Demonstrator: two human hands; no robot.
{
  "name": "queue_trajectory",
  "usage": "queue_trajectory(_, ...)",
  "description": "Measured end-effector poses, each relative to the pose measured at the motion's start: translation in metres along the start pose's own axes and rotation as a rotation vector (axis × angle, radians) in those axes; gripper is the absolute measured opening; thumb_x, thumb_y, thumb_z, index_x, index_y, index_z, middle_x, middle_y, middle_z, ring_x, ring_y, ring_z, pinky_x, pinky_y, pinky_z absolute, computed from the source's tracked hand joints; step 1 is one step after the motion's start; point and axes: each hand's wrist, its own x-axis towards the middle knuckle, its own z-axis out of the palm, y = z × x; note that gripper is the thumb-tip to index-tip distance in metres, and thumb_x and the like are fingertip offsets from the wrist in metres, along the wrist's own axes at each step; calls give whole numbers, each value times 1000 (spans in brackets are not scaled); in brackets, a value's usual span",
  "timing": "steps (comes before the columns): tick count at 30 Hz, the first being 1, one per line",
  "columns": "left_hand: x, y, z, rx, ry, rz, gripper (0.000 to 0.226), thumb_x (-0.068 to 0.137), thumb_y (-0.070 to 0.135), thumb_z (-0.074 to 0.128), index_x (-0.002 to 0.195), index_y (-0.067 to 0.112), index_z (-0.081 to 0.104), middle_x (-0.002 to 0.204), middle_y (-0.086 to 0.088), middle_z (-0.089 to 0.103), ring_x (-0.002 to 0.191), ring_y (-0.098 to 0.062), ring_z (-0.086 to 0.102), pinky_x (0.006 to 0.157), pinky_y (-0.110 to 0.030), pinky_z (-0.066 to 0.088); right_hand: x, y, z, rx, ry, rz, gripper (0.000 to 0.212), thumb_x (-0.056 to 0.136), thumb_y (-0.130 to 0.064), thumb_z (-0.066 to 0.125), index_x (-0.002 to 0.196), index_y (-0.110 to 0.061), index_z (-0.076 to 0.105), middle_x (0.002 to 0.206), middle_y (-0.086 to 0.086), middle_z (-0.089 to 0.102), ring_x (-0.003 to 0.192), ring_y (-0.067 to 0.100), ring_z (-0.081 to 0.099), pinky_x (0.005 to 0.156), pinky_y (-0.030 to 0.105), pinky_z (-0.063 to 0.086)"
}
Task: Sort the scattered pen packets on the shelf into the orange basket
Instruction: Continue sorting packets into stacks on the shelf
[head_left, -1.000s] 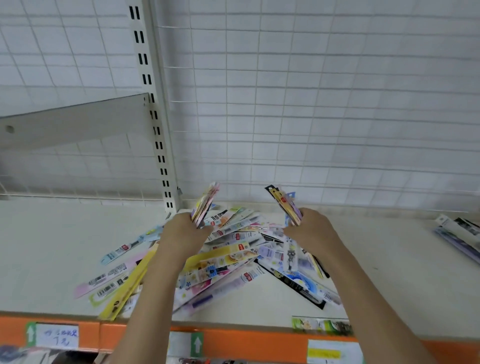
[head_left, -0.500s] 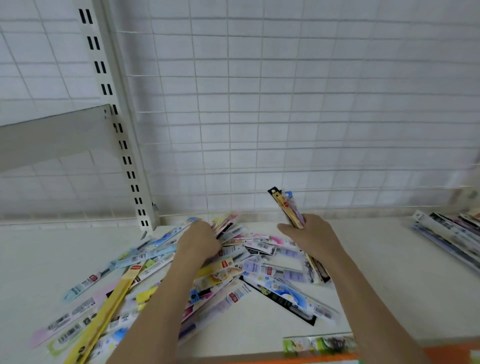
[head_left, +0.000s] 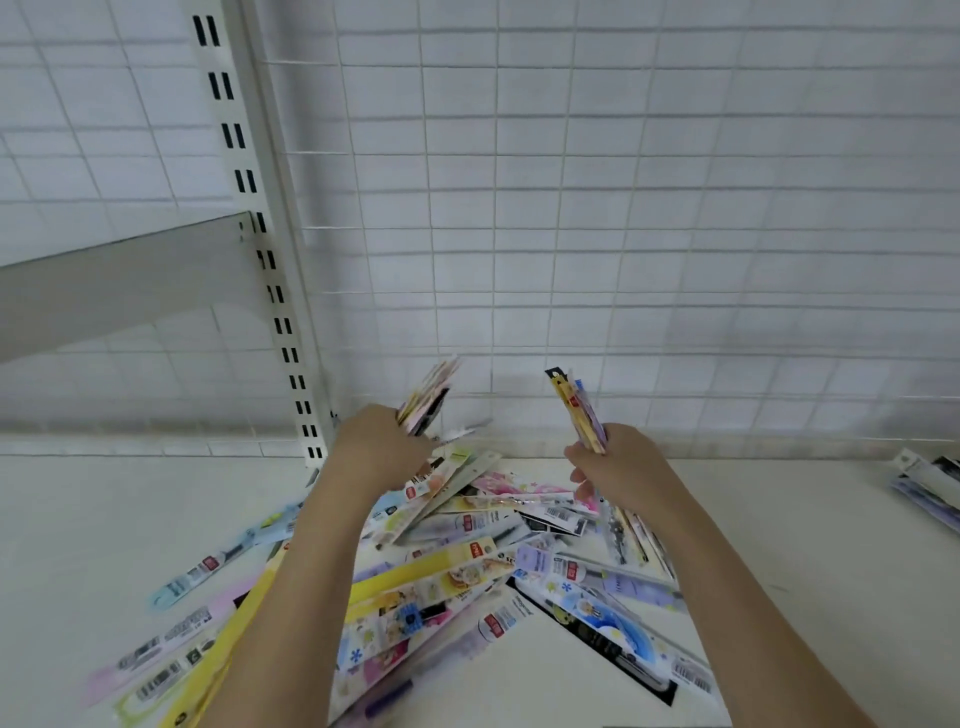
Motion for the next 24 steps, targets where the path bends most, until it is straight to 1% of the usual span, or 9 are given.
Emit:
queue_trajectory(3,-8,-1,-17,-54,100,44,12,84,17,58,82,8,64,68,-10,63,52,-21,53,55,-28,48,12,-5,12,-55,-62,-15,9,93,-15,49,94,-9,56,84,8,66,52,8,57,50,18,44)
queue_trajectory(6,-13,-9,-25,-134,144,47,18,85,19,57,87,4,66,69,-11,59,58,-25,53,62,-35,52,24,-11,29,-189,-102,-33,22,90,-18,52,70,-11,45,66,5,51,51,16,45,49,24,34)
queue_trajectory(8,-16,-17,-28,-165,167,44,24,85,23,58,78,0,62,66,-12,53,61,-24,51,60,-32,45,33,-16,43,-260,-129,-19,30,85,-21,57,62,-14,40,59,1,43,49,16,41,46,24,30)
queue_trajectory(11,-18,-29,-29,-195,225,-3,37,84,31,63,61,8,46,57,-6,46,55,-23,47,55,-27,38,45,-26,68,-345,-153,1,31,80,-22,63,60,-15,40,60,0,45,51,16,44,46,23,31)
queue_trajectory(14,-18,-44,-27,-199,246,-36,30,80,31,67,70,3,60,67,-11,63,67,-25,60,61,-29,47,52,-34,90,-408,-158,20,26,83,-21,59,64,-14,44,62,0,49,55,17,49,47,22,34)
queue_trajectory(16,-17,-50,-26,-198,272,-60,21,79,21,66,86,1,64,81,-16,67,76,-30,61,62,-29,45,55,-39,101,-449,-190,20,30,86,-35,58,67,-14,46,64,-1,48,60,18,51,54,25,38)
queue_trajectory(20,-15,-60,-23,-235,295,-106,18,77,8,59,93,-2,61,76,-16,61,63,-26,50,54,-27,39,55,-43,115,-507,-238,30,50,81,-63,56,79,-13,54,64,-2,50,66,19,53,59,27,41)
queue_trajectory(22,-15,-63,-21,-262,287,-123,18,77,7,59,92,-2,61,73,-14,58,60,-25,47,54,-27,38,54,-45,119,-497,-221,31,53,79,-63,58,91,-12,60,70,-1,51,74,20,53,63,28,41)
queue_trajectory(24,-15,-64,-19,-256,285,-120,17,79,9,59,92,-2,61,72,-12,57,59,-23,46,53,-25,37,56,-47,123,-485,-210,59,44,79,-55,64,91,-14,60,76,-1,54,75,20,53,61,26,40)
